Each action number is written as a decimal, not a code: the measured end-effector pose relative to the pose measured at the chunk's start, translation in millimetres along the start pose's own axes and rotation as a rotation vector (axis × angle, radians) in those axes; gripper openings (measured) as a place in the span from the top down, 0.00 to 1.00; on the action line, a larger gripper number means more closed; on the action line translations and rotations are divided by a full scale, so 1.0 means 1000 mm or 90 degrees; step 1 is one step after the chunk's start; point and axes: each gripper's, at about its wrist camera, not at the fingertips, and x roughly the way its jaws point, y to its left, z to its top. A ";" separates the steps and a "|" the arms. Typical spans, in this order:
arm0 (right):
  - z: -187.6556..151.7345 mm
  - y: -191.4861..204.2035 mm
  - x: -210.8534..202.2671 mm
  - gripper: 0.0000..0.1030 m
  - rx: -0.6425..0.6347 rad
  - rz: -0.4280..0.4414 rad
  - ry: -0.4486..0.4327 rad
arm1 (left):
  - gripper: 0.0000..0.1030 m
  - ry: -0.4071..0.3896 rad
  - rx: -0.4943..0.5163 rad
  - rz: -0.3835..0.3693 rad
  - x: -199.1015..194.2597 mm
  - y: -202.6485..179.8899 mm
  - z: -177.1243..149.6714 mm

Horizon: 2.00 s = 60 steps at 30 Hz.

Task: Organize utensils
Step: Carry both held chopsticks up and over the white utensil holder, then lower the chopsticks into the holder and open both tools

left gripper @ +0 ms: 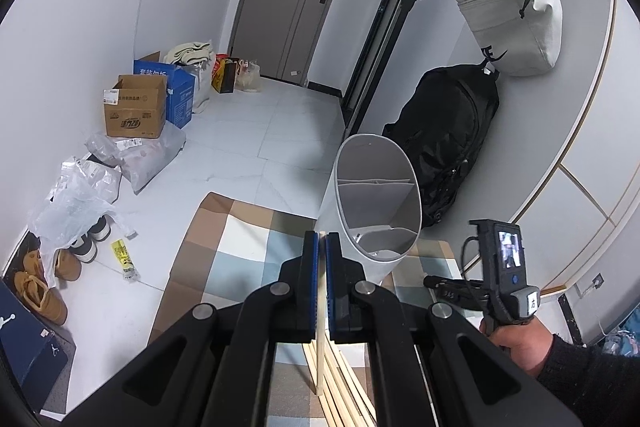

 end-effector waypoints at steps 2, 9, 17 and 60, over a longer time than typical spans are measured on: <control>-0.006 -0.009 -0.012 0.95 0.020 0.022 -0.017 | 1.00 0.000 0.002 0.003 -0.002 -0.001 0.000; -0.012 -0.007 -0.073 0.95 0.044 0.098 -0.113 | 1.00 -0.004 0.037 0.017 -0.009 -0.009 -0.002; -0.020 0.011 -0.154 0.95 0.032 0.185 -0.274 | 1.00 0.005 0.049 0.011 -0.016 -0.016 0.002; 0.151 0.116 -0.138 0.95 -0.053 0.262 -0.617 | 1.00 -0.050 0.082 -0.029 0.049 -0.049 0.142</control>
